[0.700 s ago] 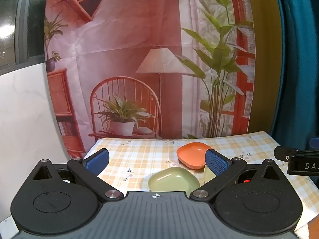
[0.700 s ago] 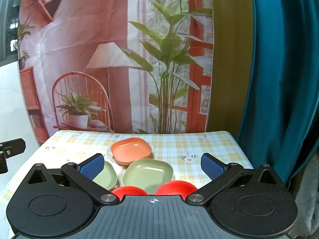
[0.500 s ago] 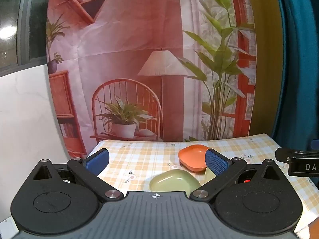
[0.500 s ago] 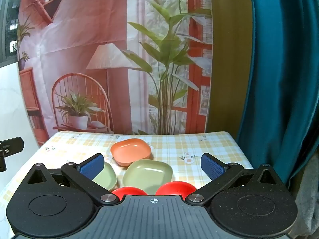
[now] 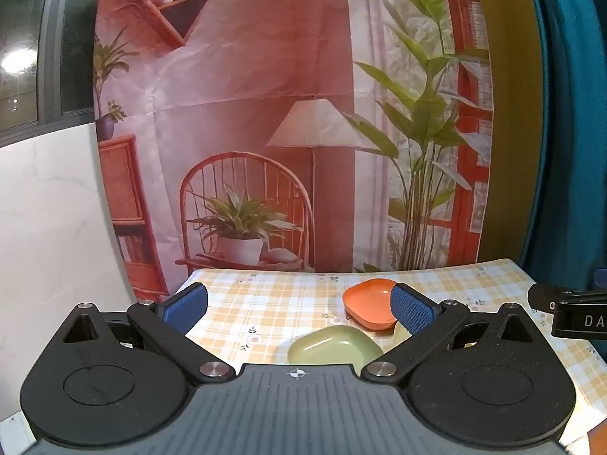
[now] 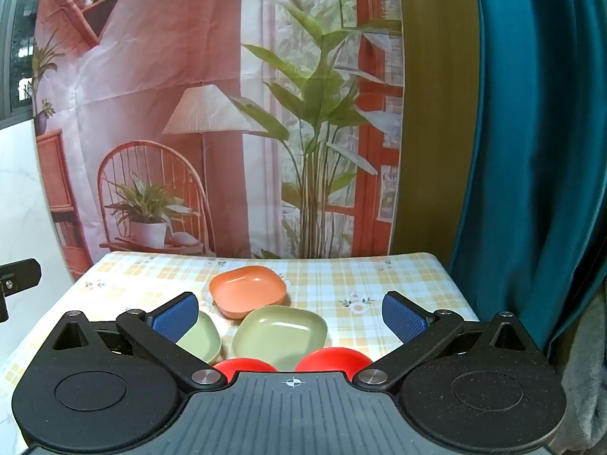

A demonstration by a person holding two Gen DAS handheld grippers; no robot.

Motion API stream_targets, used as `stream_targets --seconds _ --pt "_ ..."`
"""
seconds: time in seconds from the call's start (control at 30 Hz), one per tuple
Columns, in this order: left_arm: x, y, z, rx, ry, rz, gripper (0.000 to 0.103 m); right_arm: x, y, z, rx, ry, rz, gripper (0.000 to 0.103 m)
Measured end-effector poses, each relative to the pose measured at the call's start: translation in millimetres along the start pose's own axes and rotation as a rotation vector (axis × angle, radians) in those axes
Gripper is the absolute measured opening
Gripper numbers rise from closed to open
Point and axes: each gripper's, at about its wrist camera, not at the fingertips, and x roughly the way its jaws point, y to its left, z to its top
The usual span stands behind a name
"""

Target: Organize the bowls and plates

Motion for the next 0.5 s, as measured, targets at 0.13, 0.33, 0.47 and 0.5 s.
stream_targets --seconds 0.13,0.33,0.47,0.5 --pt "0.1 0.2 0.1 0.000 0.001 0.000 0.103 -0.1 -0.6 -0.1 -0.001 -0.001 0.000 0.103" --pt "0.7 0.4 -0.6 0.002 0.000 -0.002 0.103 0.2 -0.5 -1.2 -0.001 -0.002 0.000 0.103" --pt "0.6 0.5 -0.4 0.001 0.000 -0.002 0.103 0.2 -0.4 -1.4 -0.002 -0.004 -0.001 0.103" --pt "0.5 0.5 -0.4 0.001 0.000 -0.002 0.103 0.1 -0.7 -0.5 -0.002 -0.004 -0.002 0.103"
